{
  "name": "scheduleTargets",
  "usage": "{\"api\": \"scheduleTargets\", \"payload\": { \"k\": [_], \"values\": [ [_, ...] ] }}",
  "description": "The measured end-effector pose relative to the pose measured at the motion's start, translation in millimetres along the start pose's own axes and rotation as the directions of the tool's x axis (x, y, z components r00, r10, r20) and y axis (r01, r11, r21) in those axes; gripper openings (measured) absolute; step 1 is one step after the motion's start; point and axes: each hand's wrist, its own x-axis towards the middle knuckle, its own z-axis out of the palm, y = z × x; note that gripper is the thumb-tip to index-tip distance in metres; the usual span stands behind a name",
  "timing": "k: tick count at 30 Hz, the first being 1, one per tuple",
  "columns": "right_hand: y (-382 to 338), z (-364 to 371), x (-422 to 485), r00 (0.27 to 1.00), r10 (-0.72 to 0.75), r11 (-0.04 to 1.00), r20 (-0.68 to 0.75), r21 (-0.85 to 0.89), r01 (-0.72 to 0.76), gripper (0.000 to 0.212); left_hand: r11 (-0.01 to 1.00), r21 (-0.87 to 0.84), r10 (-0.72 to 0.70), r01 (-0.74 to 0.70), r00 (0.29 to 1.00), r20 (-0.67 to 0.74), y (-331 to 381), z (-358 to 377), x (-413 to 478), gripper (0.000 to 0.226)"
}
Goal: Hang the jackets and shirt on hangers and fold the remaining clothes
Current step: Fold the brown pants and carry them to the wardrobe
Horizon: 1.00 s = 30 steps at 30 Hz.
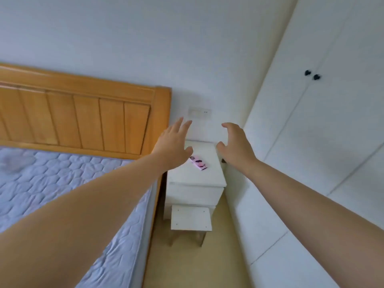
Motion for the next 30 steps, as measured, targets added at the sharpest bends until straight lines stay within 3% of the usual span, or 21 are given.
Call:
{"api": "scheduleTargets", "payload": {
  "k": [6,11,17,23,27,30],
  "values": [
    [-69.3,177.8,-21.5,0.946,-0.102,0.994,0.309,0.067,0.085,0.057,0.941,0.049,-0.337,0.334,0.938,0.081,-149.8,36.4,-114.4,0.073],
    [-107.2,338.0,-98.7,0.774,-0.215,0.977,0.596,0.119,0.179,0.062,0.779,0.154,-0.627,0.608,0.764,0.151,-261.7,94.9,-260.1,0.077],
    [-102.9,495.3,-195.5,0.640,-0.304,0.947,0.706,0.147,0.287,0.061,0.601,0.211,-0.799,0.771,0.580,0.158,-340.5,191.5,-386.5,0.079],
    [-125.1,617.4,-262.7,0.551,-0.401,0.904,0.732,0.220,0.366,0.061,0.522,0.338,-0.845,0.783,0.528,0.083,-421.0,256.1,-482.4,0.081],
    [-145.1,665.3,-299.4,0.566,-0.382,0.917,0.731,0.225,0.329,0.059,0.504,0.719,-0.798,0.478,0.575,0.177,-463.0,272.1,-531.6,0.074],
    [-166.2,680.3,-328.1,0.586,-0.368,0.926,0.722,0.226,0.304,0.063,0.503,0.780,-0.799,0.372,0.544,0.255,-479.7,267.6,-568.4,0.080]
  ]
}}
